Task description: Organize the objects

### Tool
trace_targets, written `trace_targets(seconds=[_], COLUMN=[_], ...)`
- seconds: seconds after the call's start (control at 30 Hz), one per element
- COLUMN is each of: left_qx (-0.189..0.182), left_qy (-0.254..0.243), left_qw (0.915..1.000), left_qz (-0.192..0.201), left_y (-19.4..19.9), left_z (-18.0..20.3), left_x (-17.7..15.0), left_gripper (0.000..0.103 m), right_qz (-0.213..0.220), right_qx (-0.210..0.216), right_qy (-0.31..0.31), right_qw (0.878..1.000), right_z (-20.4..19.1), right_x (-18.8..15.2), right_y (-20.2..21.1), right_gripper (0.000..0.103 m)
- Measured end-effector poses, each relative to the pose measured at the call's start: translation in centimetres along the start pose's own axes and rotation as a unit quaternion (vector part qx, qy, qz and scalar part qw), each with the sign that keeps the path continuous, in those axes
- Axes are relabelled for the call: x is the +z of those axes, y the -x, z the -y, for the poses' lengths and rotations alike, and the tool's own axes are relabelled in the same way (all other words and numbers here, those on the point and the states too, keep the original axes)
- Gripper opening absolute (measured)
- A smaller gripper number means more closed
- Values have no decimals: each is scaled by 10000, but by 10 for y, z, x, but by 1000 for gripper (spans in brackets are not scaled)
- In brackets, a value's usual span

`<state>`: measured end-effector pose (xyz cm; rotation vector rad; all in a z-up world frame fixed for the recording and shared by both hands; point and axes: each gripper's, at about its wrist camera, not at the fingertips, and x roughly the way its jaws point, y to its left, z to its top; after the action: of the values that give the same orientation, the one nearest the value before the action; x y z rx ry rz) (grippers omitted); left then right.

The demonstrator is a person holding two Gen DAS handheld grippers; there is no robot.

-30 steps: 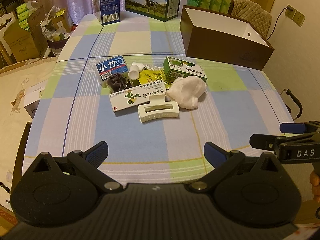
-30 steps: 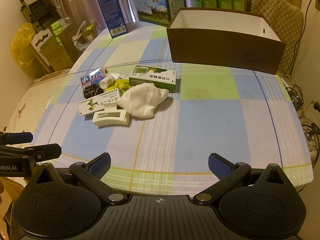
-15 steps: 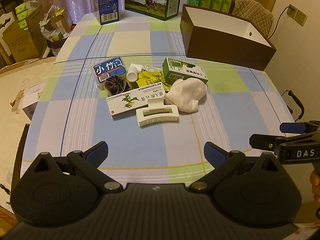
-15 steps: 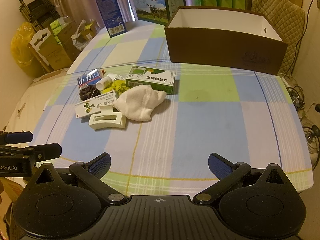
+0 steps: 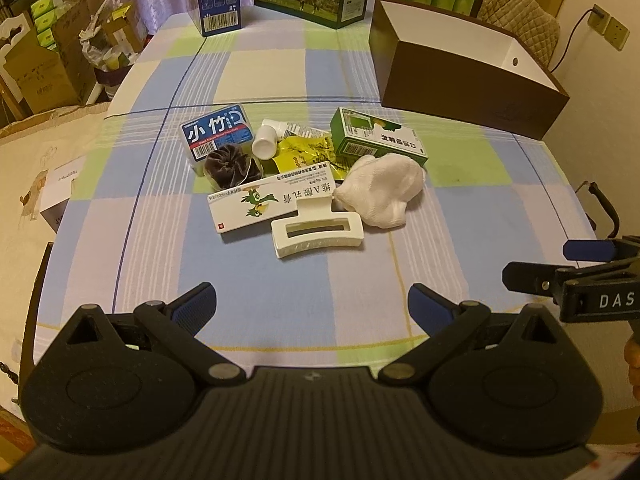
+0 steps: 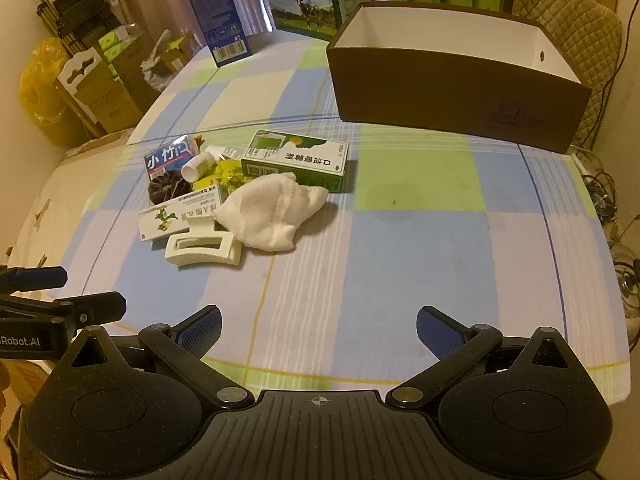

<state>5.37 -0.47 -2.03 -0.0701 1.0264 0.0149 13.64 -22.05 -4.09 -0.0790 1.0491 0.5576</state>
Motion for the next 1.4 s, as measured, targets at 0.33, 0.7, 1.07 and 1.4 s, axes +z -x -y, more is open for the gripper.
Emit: trace_targets(seconds=[0.33,0.7,1.07,1.4], left_qx=[96,113,287,402], left_qy=[97,278,346,299], left_qw=[9997,9989,9982,9979], left_qz=[-204,-361,-402,-420], left_y=[-24,-56,-101,-125], left_z=[2,5,6,9], left_x=[16,30,33,40], left_gripper=[101,101,101,101], right_qz=[-101,-217,-335,-389], right_qx=[143,220,150,97], right_qy=[76,140,68,9], right_qw=[9998,9994,9993,9992], right_z=[10,27,55,69], right_x=[24,50,67,75], right_y=[-18,-39,-54,-59], right_gripper=[101,101,101,101])
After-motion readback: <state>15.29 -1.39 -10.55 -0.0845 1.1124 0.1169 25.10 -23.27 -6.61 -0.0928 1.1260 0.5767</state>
